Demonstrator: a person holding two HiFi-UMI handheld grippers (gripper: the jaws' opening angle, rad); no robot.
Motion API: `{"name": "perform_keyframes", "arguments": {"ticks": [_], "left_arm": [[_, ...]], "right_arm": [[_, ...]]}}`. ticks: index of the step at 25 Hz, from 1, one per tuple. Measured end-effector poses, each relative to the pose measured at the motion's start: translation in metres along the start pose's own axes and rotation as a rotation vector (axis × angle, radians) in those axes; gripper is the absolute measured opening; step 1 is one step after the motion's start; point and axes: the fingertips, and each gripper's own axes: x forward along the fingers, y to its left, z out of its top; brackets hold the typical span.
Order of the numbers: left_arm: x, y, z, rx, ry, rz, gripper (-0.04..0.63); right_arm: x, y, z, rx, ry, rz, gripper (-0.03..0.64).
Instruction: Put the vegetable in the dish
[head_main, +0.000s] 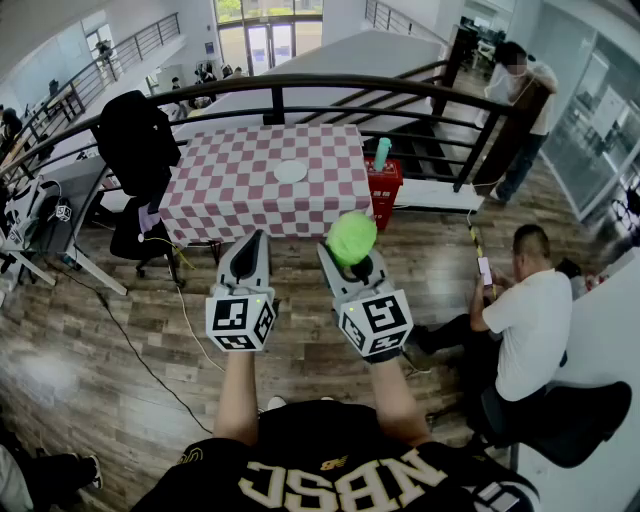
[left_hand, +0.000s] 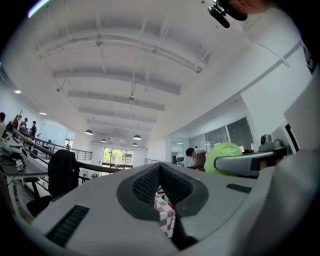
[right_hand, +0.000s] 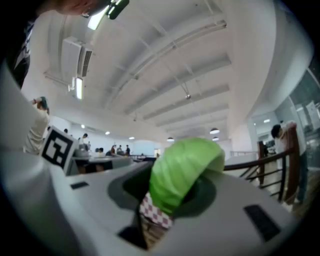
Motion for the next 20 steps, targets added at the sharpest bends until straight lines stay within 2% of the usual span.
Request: {"name": "perform_keyframes", "arguments": {"ticks": [5, 9, 15, 20], "left_arm": [[0.004, -0.018, 0.001, -0.002, -0.005, -0.018, 0.012], [0.002, -0.023, -0.01, 0.003, 0.025, -0.014, 0.012], [0.017, -0.004, -0.03, 0.018, 0.051, 0.001, 0.012], [0.06, 0.039, -0.061, -0.022, 0.058, 0.009, 0.012]], "right_arm": [[-0.012, -0.009, 0.006, 0.001, -0.03, 0.027, 0.132], [-0.012, -0.018, 0.0, 0.046, -0.03, 0.032, 0.132], [0.018, -0.025, -0.026, 0.094, -0.002, 0.052, 0.132], [0.071, -0.032, -0.055, 0.086, 0.029, 0.08, 0.132]]}}
